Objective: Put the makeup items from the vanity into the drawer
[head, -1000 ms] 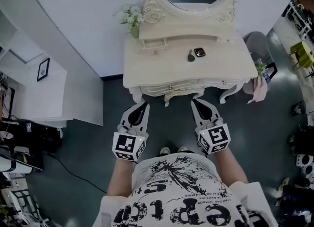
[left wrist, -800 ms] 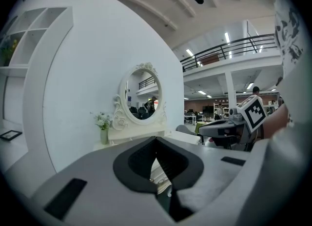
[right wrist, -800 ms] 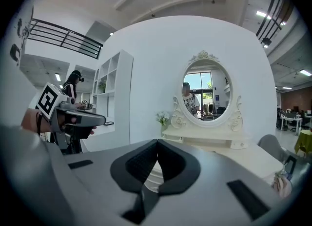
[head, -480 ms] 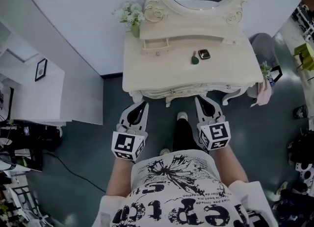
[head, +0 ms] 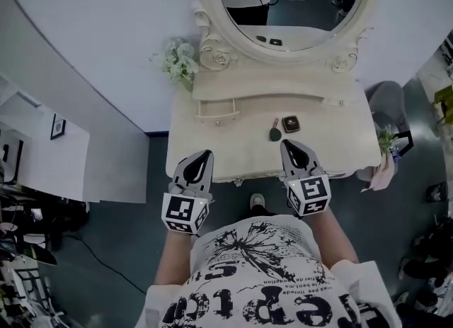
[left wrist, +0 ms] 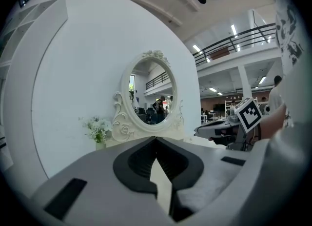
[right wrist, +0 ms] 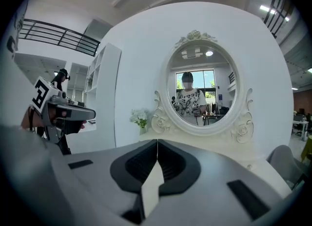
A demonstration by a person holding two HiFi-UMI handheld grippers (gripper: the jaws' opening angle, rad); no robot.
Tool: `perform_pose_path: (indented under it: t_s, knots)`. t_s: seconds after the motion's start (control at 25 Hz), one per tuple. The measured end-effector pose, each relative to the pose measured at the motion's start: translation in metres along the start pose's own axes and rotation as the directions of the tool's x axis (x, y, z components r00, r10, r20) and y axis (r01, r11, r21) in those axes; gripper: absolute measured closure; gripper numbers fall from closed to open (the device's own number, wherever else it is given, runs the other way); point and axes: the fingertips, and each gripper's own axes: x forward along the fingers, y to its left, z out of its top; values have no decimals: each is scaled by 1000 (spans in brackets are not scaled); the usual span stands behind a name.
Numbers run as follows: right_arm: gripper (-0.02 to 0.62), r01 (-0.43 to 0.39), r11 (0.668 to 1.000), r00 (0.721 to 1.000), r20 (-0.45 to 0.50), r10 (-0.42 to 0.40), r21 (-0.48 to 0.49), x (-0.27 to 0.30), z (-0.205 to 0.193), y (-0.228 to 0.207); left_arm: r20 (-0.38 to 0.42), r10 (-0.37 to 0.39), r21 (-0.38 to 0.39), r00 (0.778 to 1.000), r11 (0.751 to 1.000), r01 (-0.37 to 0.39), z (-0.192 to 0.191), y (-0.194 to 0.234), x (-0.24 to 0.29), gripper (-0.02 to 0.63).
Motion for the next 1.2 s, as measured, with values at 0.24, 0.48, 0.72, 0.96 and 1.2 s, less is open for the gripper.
perform_pose_path:
  t_s: [0.24,0.48,0.72,0.96,1.2]
  knots:
    - [577,0,1000,999,-52,1,19,51,-3,-68,-9,10,-10,1000,1000,-10,8,9,81,588]
    - [577,1,1000,991,-136,2,25,86,-32,-92,-48,-14,-31,999,999,12,-5,24,128,586]
    - [577,40,993,966,-260,-11,107,111,-73,-92,-94,-65,-81,994,995,57,-30,43,151,587]
    - [574,89,982,888,-460,-2,166,124,-138,-70,-182,-122,-124,976,987,100,-70,59,155,588]
    - [456,104,981,804,-594,15,166,134,-189,-52,-245,-169,-159,955,978,133,-99,68,160,586]
